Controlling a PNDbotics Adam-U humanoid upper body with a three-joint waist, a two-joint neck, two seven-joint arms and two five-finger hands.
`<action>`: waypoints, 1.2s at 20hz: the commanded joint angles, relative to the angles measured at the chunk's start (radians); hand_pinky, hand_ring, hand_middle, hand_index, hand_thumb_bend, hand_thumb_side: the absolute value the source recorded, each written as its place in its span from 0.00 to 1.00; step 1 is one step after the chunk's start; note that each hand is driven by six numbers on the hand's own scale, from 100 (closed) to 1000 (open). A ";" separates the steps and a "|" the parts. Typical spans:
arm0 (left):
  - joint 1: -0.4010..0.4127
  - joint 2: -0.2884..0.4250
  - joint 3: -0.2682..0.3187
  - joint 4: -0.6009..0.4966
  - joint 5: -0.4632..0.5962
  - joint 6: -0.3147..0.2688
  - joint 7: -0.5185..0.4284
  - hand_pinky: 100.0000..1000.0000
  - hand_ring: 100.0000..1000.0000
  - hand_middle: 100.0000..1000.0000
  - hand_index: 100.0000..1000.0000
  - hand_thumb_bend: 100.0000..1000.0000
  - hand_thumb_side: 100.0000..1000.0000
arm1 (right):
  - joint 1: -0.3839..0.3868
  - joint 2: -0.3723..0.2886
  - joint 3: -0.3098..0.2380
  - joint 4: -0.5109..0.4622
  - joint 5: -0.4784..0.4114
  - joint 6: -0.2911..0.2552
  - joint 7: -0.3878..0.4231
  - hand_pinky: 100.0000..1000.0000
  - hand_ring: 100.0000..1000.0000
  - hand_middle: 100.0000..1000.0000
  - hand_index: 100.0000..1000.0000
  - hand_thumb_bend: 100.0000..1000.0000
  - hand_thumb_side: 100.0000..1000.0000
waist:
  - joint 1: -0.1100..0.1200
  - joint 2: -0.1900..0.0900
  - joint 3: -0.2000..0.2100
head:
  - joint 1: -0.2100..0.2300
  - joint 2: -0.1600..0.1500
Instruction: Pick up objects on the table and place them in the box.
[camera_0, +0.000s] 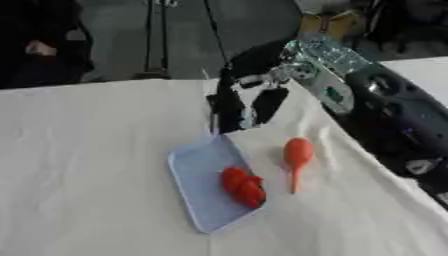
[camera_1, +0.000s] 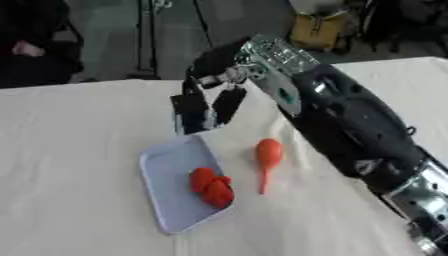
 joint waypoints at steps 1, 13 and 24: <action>-0.015 0.017 0.009 -0.014 0.004 0.000 -0.001 0.77 0.90 0.84 0.76 0.00 0.93 | -0.014 0.003 -0.001 -0.003 -0.004 -0.246 0.238 0.99 0.95 0.67 0.58 0.05 0.58 | 0.002 -0.022 0.002 | -0.003 -0.009; -0.014 0.008 0.008 -0.014 0.006 0.000 -0.001 0.77 0.90 0.84 0.76 0.00 0.93 | 0.016 0.047 0.002 0.046 0.013 -0.256 0.238 0.99 0.94 0.64 0.57 0.04 0.60 | 0.005 -0.015 0.010 | -0.010 -0.016; -0.014 0.006 0.009 -0.014 0.006 0.000 0.000 0.77 0.90 0.84 0.76 0.00 0.93 | 0.029 0.063 -0.001 0.102 0.025 -0.285 0.238 0.99 0.95 0.70 0.73 0.17 0.68 | 0.008 -0.012 0.010 | -0.011 -0.017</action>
